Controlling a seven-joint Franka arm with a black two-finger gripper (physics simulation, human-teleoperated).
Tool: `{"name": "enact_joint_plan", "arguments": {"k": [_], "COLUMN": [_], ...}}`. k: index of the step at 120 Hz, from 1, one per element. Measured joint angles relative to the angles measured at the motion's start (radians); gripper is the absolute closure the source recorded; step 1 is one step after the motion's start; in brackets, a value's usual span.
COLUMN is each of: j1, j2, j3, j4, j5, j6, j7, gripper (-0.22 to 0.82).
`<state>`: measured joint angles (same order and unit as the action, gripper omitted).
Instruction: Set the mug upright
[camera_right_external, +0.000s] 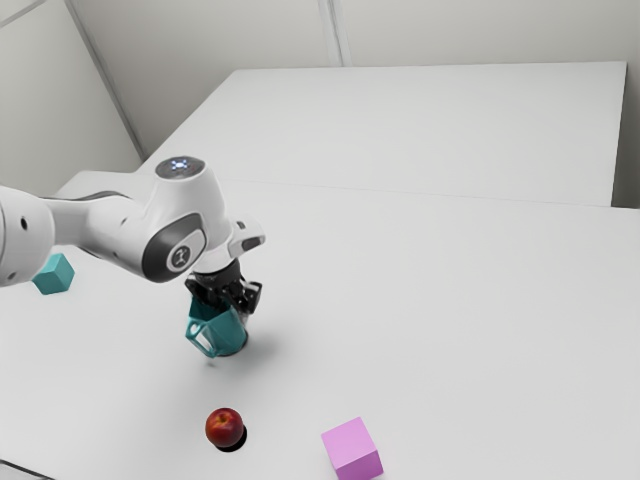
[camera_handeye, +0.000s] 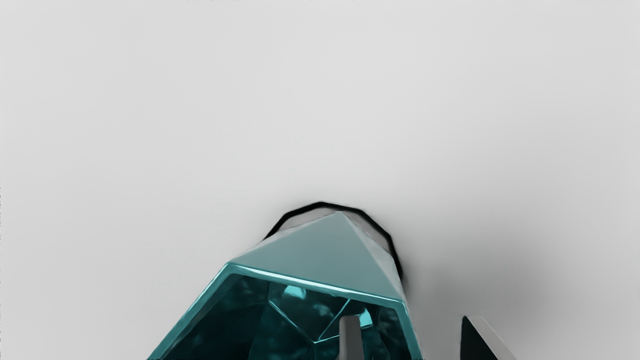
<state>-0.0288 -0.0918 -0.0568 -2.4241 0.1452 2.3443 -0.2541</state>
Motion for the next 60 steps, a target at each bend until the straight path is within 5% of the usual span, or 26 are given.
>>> {"name": "enact_joint_plan", "arguments": {"k": [24, 60], "j1": [-0.009, -0.014], "j2": [-0.056, -0.111], "j3": [0.001, -0.006], "j4": [0.000, 0.047], "j5": [-0.002, -0.027], "j6": [-0.001, -0.078], "j7": [0.002, 0.011], "gripper": [0.20, 0.06]}}
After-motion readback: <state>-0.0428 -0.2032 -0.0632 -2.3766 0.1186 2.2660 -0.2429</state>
